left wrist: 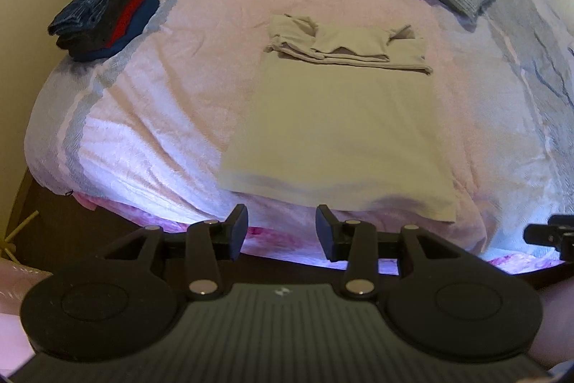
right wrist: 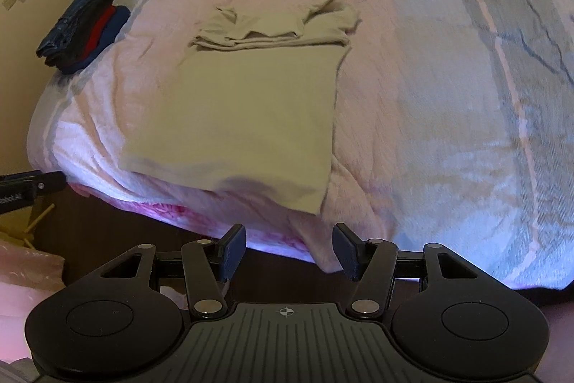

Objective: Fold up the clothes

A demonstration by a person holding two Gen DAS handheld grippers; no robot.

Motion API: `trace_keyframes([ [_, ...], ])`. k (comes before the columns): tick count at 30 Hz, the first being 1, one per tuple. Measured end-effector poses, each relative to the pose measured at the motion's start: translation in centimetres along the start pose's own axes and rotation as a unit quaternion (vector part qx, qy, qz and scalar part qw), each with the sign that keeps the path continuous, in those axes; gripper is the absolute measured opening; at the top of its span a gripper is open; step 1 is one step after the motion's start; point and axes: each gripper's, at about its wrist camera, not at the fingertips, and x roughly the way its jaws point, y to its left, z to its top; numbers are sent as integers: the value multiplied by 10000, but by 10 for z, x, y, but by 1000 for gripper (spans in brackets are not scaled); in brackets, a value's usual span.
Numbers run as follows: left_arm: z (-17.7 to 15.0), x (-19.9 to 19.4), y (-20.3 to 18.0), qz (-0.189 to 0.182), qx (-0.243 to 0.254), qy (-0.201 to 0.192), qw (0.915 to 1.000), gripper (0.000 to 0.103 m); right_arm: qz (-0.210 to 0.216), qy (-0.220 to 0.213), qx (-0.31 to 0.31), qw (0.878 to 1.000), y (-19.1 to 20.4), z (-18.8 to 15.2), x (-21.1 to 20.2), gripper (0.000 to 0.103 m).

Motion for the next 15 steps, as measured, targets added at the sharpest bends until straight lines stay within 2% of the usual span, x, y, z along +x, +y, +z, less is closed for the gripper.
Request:
trace_keyframes([
  [7, 22, 34, 31, 5, -34, 218, 9998, 37, 116, 27, 617, 9980, -22, 12, 20, 57],
  [15, 72, 110, 58, -599, 289, 279, 9974, 37, 70, -355, 1348, 9902, -31, 45, 41, 57],
])
